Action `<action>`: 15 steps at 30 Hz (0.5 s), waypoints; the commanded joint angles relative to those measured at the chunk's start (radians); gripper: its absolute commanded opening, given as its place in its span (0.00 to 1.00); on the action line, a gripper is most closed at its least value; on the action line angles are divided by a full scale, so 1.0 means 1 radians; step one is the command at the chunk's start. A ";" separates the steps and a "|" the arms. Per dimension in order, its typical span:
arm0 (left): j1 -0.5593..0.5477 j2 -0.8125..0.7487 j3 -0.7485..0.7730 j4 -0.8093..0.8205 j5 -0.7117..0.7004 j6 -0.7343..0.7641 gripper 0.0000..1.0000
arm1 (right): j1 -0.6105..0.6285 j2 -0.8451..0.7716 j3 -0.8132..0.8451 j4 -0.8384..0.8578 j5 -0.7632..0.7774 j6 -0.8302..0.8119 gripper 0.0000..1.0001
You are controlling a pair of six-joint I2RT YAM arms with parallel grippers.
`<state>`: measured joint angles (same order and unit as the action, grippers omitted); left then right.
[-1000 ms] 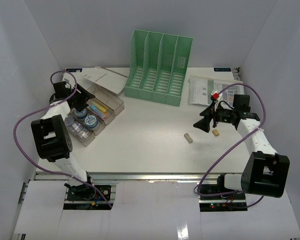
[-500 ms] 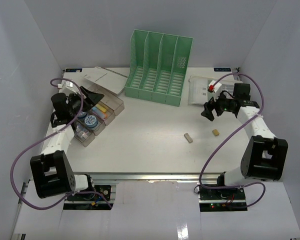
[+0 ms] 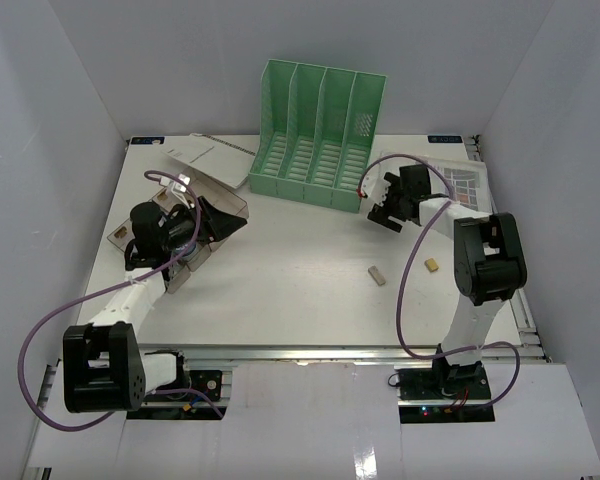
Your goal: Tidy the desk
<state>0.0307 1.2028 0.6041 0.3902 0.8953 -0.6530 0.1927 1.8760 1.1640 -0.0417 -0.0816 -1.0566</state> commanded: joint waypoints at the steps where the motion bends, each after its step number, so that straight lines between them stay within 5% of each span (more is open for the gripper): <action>1: -0.002 -0.023 0.005 0.038 0.043 -0.005 0.86 | -0.002 0.069 0.042 0.195 0.183 0.003 0.96; 3: -0.002 -0.022 0.006 0.038 0.044 -0.005 0.87 | -0.002 0.084 0.040 0.214 0.202 0.001 0.99; 9: -0.002 -0.019 -0.002 0.056 0.055 -0.019 0.87 | -0.002 0.096 0.032 0.216 0.177 0.018 0.51; 15: -0.002 -0.013 -0.005 0.069 0.060 -0.033 0.86 | -0.010 0.061 0.013 0.212 0.145 0.050 0.18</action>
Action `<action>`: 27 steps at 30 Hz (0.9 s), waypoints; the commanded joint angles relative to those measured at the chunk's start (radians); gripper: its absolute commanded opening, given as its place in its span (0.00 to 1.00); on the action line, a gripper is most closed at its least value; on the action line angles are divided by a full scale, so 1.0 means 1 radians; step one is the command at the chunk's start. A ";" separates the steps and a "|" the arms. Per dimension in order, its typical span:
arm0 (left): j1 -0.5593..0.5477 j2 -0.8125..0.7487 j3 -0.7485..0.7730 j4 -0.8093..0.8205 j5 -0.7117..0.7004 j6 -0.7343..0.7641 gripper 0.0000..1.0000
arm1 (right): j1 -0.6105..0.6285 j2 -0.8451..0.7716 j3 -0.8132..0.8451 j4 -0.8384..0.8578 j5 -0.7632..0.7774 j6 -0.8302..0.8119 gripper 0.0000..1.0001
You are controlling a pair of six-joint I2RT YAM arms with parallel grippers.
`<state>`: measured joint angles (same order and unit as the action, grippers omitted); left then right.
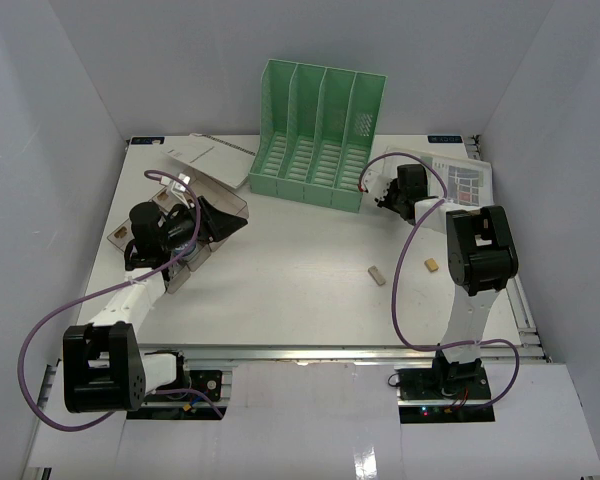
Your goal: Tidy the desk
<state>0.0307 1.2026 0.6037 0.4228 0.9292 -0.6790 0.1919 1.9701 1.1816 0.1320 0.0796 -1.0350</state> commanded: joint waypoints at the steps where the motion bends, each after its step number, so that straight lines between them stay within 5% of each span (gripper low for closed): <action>1: -0.002 -0.006 -0.006 0.046 0.029 -0.018 0.86 | -0.014 -0.046 -0.002 0.039 -0.022 0.045 0.14; 4: -0.004 0.011 -0.006 0.069 0.043 -0.045 0.86 | -0.029 -0.068 0.008 0.040 -0.032 0.082 0.08; 14: -0.014 0.018 -0.001 0.062 0.057 -0.040 0.86 | -0.109 0.000 0.191 0.034 -0.008 0.162 0.08; 27: -0.014 0.026 0.004 0.056 0.057 -0.032 0.86 | -0.132 0.124 0.228 0.031 -0.032 0.160 0.08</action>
<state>0.0219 1.2277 0.6022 0.4576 0.9661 -0.7254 0.0851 2.0569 1.3876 0.1389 0.0255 -0.8745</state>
